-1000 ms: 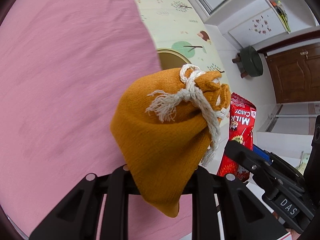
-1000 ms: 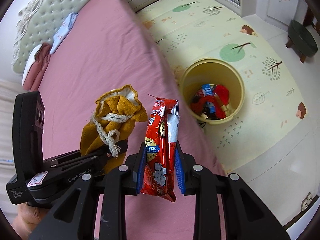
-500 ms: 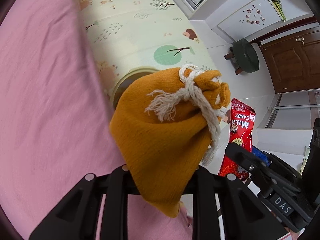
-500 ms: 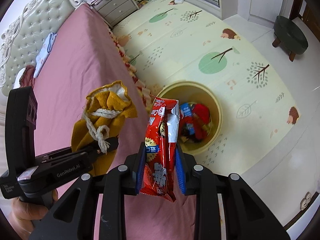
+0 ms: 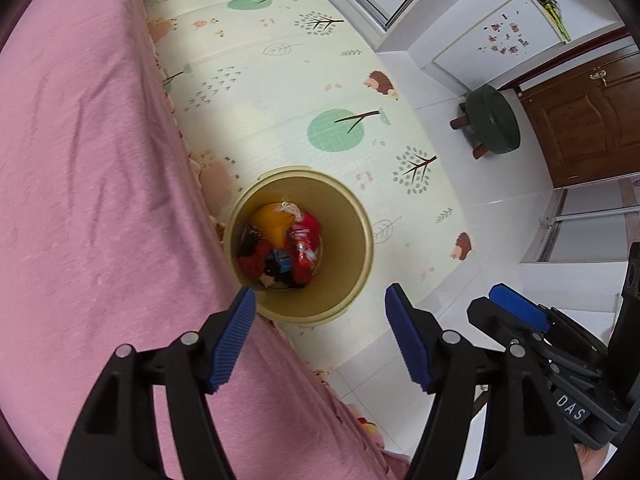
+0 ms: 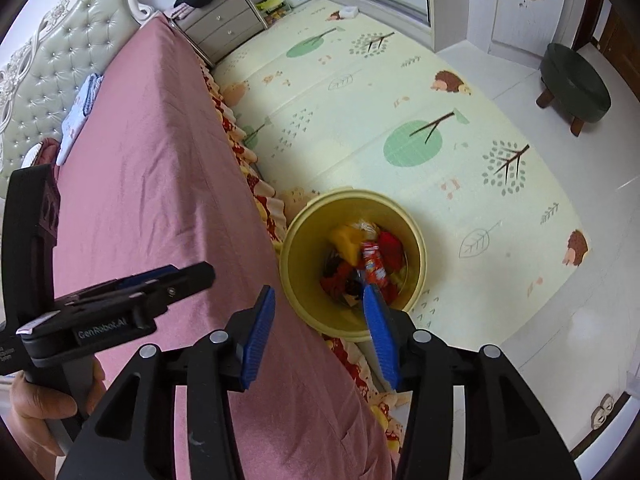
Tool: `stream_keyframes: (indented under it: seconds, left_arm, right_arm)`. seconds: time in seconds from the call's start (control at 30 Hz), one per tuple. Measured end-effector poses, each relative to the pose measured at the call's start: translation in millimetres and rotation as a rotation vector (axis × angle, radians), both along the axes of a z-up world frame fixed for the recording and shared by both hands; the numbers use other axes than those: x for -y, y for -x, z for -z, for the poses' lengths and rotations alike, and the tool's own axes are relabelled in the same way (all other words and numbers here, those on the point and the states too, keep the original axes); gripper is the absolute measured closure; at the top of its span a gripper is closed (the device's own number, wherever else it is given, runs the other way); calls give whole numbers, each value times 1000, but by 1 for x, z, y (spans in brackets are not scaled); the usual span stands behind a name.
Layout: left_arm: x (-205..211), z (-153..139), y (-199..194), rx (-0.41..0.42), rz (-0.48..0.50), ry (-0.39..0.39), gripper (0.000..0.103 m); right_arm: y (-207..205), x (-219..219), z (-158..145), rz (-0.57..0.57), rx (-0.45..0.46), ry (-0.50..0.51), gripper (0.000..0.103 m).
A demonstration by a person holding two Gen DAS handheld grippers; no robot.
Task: Collect trash
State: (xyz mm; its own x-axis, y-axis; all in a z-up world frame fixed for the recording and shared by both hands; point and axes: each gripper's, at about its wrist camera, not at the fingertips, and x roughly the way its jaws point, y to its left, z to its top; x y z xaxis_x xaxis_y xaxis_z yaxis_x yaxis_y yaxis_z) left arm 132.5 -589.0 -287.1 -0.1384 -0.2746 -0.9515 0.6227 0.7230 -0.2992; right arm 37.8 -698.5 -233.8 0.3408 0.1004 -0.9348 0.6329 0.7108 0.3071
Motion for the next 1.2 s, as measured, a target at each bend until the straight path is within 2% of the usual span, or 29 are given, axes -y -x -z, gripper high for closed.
stream_keyframes:
  seconds: [0.2, 0.43, 0.53, 0.8, 0.83, 0.9, 0.93, 1.0, 1.2]
  left_arm:
    - [-28, -4, 0, -6, -35, -9, 36]
    - [-83, -35, 3, 18, -76, 20, 36]
    - [-111, -48, 6, 37, -90, 26, 31]
    - [-225, -74, 26, 83, -165, 6, 31]
    - [-243, -75, 30, 85, -185, -3, 31]
    - [-272, -77, 36, 91, -216, -18, 29]
    - [-285, -77, 40, 94, -231, -22, 25]
    - [-317, -77, 47, 113, -272, -49, 22]
    - [-394, -68, 65, 78, -385, -85, 21]
  right_arm:
    - [-3, -15, -7, -32, -14, 5, 58]
    - [-13, -55, -41, -103, 18, 36, 58]
    - [-16, -81, -56, -144, 29, 49, 57]
    - [-15, -180, -76, -275, 49, 33, 57]
    - [-13, -192, -75, -286, 48, 25, 57]
    - [-11, -220, -72, -308, 37, 5, 50]
    - [-10, -234, -70, -319, 33, -4, 49]
    - [-8, -257, -65, -340, 21, -22, 49]
    - [-6, -316, -56, -378, -10, -70, 47]
